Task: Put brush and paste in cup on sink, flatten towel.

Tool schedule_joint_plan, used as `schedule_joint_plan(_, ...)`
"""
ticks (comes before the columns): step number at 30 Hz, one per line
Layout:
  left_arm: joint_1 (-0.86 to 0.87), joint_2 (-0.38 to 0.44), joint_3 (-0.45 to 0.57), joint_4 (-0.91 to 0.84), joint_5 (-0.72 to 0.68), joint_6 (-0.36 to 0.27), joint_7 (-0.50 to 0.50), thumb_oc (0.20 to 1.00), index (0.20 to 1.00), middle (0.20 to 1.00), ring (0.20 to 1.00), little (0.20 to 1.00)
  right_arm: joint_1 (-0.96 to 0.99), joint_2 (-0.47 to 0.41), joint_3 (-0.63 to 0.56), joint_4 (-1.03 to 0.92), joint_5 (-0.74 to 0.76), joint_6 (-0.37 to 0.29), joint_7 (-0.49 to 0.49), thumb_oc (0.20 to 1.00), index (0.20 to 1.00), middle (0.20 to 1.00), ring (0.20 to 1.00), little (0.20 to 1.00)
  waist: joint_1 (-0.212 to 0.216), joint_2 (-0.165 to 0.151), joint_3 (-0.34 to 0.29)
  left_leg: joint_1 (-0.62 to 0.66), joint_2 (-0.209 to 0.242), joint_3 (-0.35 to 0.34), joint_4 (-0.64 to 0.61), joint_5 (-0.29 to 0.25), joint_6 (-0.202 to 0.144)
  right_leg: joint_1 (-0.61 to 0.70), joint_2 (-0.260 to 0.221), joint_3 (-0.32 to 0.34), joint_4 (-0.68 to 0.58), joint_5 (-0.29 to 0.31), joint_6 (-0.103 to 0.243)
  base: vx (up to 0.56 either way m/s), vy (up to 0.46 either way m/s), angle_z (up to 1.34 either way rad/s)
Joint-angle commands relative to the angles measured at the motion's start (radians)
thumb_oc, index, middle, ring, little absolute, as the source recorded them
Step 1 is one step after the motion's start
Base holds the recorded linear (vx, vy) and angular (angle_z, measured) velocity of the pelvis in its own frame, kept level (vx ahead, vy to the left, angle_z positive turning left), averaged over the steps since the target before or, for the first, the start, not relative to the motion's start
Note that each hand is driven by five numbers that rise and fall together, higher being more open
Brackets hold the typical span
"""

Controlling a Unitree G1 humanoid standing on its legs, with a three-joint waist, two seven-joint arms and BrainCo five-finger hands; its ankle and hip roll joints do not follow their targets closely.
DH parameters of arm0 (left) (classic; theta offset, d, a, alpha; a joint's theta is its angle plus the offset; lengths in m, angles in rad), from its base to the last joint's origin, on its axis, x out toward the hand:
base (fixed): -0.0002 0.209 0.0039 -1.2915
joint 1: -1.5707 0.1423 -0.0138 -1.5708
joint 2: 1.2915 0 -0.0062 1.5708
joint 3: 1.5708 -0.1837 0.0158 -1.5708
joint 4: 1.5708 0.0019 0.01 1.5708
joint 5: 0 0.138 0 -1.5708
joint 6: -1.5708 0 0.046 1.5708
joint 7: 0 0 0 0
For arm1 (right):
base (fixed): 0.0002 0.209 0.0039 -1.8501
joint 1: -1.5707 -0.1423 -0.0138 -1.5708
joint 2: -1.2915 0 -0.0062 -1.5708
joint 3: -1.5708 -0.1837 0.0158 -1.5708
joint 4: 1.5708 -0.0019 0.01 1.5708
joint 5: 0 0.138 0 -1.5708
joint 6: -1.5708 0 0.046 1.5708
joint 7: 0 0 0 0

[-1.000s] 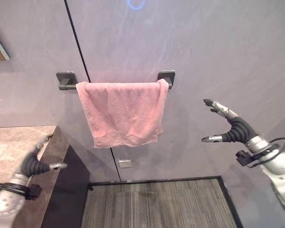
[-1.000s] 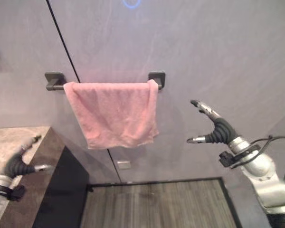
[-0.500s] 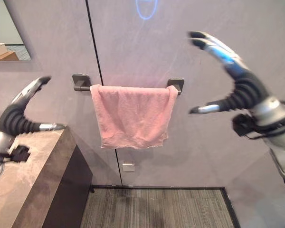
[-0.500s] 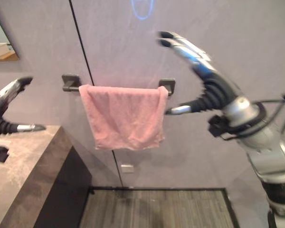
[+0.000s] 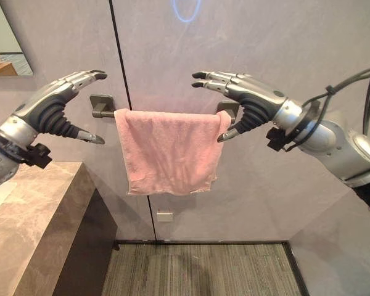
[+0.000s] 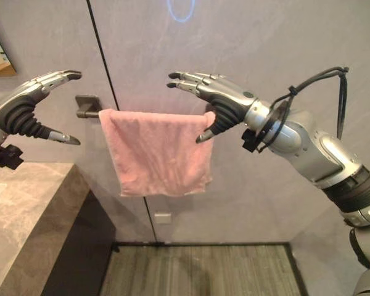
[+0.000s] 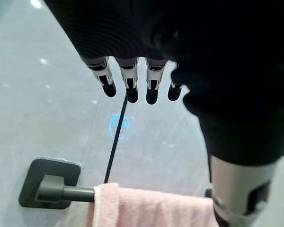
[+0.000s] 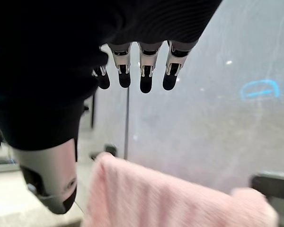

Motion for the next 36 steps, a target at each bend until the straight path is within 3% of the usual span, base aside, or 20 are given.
schedule_joint_plan(1, -0.116, 0.045, -0.054, 0.061, 0.017, 0.004, 0.031, 1.000, 1.000, 1.000, 1.000, 1.000, -0.137, 0.021, 0.063, 0.045, -0.025, 0.029, -0.009, 1.000, 1.000, 1.000, 1.000, 1.000, -0.002, -0.014, -0.015, 0.059, -0.026, 0.042, 0.006, -0.041, 0.025, -0.055, -0.046, 0.015, 0.056, 0.076, 0.043, 0.00, 0.000, 0.00)
schedule_joint_plan(6, -0.372, -0.016, -0.295, 0.161, 0.068, 0.040, 0.032, 1.000, 1.000, 1.000, 1.000, 1.000, -0.225, 0.112, 0.150, 0.184, -0.072, 0.074, 0.005, 1.000, 1.000, 1.000, 1.000, 1.000, -0.003, -0.013, -0.018, 0.054, -0.024, 0.043, 0.006, -0.038, 0.024, -0.055, -0.045, 0.014, 0.050, 0.078, 0.042, 0.00, 0.000, 0.00)
schedule_joint_plan(12, -0.524, -0.112, -0.427, 0.227, 0.078, 0.061, 0.028, 1.000, 1.000, 1.000, 1.000, 1.000, -0.260, 0.224, 0.194, 0.308, -0.116, 0.101, 0.010, 1.000, 1.000, 1.000, 1.000, 1.000, 0.001, -0.014, -0.021, 0.047, -0.024, 0.038, 0.006, -0.036, 0.024, -0.058, -0.045, 0.012, 0.046, 0.080, 0.040, 0.00, 0.000, 0.00)
schedule_joint_plan(15, -0.595, -0.207, -0.485, 0.302, 0.100, 0.086, 0.039, 1.000, 1.000, 1.000, 1.000, 1.000, -0.265, 0.342, 0.202, 0.446, -0.135, 0.139, 0.002, 1.000, 1.000, 1.000, 1.000, 1.000, 0.002, -0.013, -0.022, 0.042, -0.023, 0.033, 0.006, -0.034, 0.025, -0.058, -0.043, 0.010, 0.046, 0.077, 0.036, 0.00, 0.000, 0.00)
schedule_joint_plan(19, -0.645, -0.346, -0.522, 0.378, 0.121, 0.112, 0.033, 1.000, 1.000, 1.000, 1.000, 1.000, -0.269, 0.491, 0.218, 0.622, -0.141, 0.183, 0.016, 1.000, 1.000, 1.000, 1.000, 1.000, 0.002, -0.010, -0.024, 0.041, -0.022, 0.026, 0.006, -0.032, 0.026, -0.054, -0.041, 0.008, 0.045, 0.072, 0.029, -0.01, -0.007, 0.02)
schedule_joint_plan(26, -0.661, -0.507, -0.549, 0.483, 0.189, 0.145, 0.027, 1.000, 1.000, 1.000, 1.000, 1.000, -0.287, 0.611, 0.227, 0.814, -0.186, 0.214, -0.004, 1.000, 1.000, 1.000, 1.000, 1.000, 0.002, -0.010, -0.032, 0.038, -0.021, 0.015, 0.007, -0.030, 0.026, -0.048, -0.037, 0.003, 0.048, 0.069, 0.023, -0.01, -0.006, 0.02)
schedule_joint_plan(30, -0.663, -0.554, -0.556, 0.513, 0.228, 0.160, 0.029, 1.000, 1.000, 1.000, 1.000, 1.000, -0.287, 0.635, 0.221, 0.848, -0.214, 0.228, -0.003, 1.000, 1.000, 1.000, 1.000, 1.000, 0.001, -0.011, -0.033, 0.033, -0.024, 0.011, 0.008, -0.020, 0.028, -0.052, -0.037, 0.002, 0.053, 0.076, 0.018, -0.03, -0.003, 0.02)
schedule_joint_plan(36, -0.633, -0.545, -0.541, 0.495, 0.279, 0.177, 0.014, 1.000, 1.000, 1.000, 1.000, 1.000, -0.277, 0.614, 0.211, 0.812, -0.256, 0.238, 0.011, 1.000, 1.000, 1.000, 1.000, 1.000, -0.001, -0.006, -0.036, 0.034, -0.027, 0.008, 0.009, -0.023, 0.031, -0.053, -0.038, 0.008, 0.056, 0.075, 0.017, -0.01, 0.000, 0.01)
